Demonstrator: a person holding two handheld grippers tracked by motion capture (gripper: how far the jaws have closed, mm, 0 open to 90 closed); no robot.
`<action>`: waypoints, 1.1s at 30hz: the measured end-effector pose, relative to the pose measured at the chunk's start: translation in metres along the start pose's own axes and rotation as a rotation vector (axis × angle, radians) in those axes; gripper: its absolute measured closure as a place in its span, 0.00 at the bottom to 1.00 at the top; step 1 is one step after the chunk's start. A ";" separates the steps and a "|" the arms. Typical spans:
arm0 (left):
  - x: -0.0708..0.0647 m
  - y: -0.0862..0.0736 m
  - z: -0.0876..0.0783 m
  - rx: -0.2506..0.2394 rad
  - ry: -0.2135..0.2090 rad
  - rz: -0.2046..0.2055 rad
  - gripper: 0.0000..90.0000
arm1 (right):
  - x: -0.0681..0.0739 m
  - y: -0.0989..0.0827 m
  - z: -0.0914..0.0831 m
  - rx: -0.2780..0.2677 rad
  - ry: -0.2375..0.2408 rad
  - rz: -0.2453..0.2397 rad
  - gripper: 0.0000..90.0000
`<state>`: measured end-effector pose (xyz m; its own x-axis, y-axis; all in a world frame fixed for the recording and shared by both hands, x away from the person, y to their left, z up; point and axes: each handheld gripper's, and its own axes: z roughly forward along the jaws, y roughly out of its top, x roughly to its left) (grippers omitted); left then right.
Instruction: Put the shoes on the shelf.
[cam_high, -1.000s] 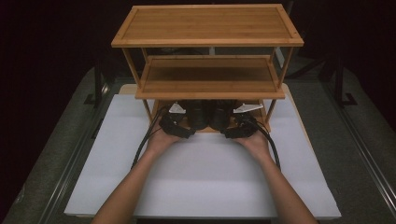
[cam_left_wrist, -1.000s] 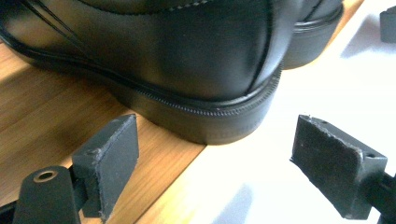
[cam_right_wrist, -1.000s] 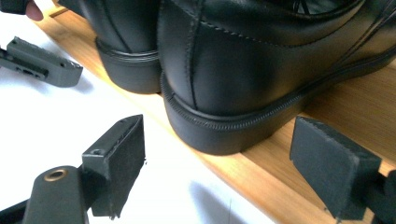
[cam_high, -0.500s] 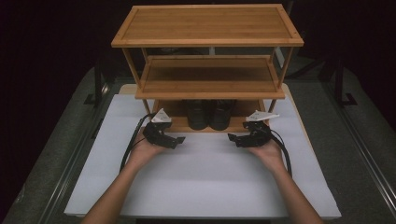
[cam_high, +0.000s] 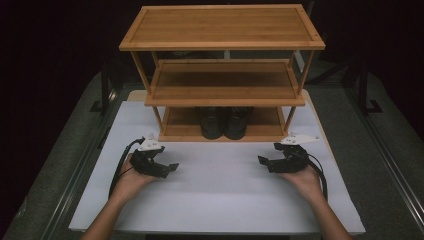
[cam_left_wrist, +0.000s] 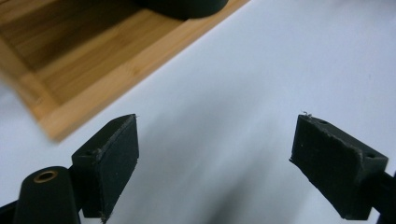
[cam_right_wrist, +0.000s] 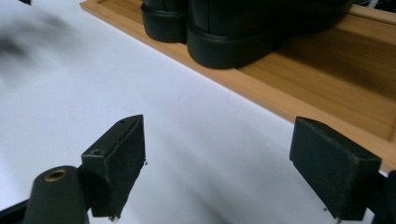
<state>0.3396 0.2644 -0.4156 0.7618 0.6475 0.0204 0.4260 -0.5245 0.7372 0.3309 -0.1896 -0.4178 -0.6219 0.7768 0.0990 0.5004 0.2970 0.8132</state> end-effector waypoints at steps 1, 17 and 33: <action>0.000 -0.004 -0.003 -0.002 0.003 -0.004 0.16 | 0.000 -0.002 -0.003 0.004 -0.004 -0.001 0.20; -0.004 -0.053 -0.048 0.015 0.068 -0.041 0.16 | -0.002 -0.054 -0.049 0.039 -0.047 0.038 0.20; -0.006 -0.103 -0.063 0.063 0.093 -0.095 0.02 | -0.015 -0.100 -0.078 0.140 -0.178 0.084 0.02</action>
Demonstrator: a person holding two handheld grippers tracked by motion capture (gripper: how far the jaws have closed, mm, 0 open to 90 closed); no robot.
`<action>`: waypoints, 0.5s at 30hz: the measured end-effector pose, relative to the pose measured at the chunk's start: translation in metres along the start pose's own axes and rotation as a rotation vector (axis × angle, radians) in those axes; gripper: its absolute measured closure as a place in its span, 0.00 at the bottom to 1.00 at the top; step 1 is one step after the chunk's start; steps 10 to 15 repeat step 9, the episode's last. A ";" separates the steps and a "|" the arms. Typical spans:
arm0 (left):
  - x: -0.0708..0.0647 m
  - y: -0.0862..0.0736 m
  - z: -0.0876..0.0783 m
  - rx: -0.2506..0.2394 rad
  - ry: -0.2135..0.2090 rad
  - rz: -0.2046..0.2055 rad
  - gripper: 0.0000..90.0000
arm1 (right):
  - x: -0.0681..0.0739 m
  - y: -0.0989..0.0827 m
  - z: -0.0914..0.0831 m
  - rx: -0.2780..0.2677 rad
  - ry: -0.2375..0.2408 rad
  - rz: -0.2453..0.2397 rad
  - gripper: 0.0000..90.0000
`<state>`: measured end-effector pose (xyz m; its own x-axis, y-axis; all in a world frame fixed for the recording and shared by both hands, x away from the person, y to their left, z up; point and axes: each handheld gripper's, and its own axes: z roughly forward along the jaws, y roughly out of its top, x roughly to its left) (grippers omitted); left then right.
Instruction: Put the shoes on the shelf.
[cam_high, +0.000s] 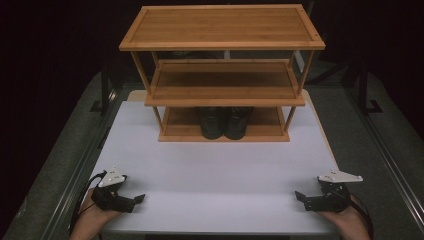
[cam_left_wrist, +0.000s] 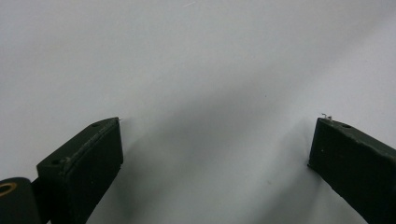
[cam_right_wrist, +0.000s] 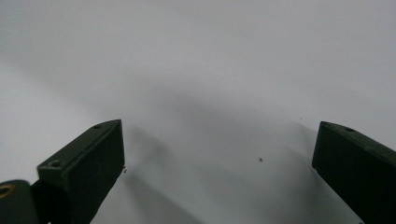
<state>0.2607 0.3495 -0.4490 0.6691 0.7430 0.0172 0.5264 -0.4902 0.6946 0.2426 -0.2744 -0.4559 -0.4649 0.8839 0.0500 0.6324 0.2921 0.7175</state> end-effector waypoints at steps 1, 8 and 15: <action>0.000 0.000 0.000 0.000 0.002 0.001 0.02 | 0.000 0.000 0.000 0.009 -0.013 -0.003 0.02; 0.000 -0.001 0.000 -0.001 0.002 0.001 0.02 | 0.003 0.000 0.003 0.034 -0.033 -0.011 0.02; -0.001 -0.001 0.001 -0.001 0.002 0.001 0.02 | 0.003 0.000 0.003 0.033 -0.033 -0.011 0.02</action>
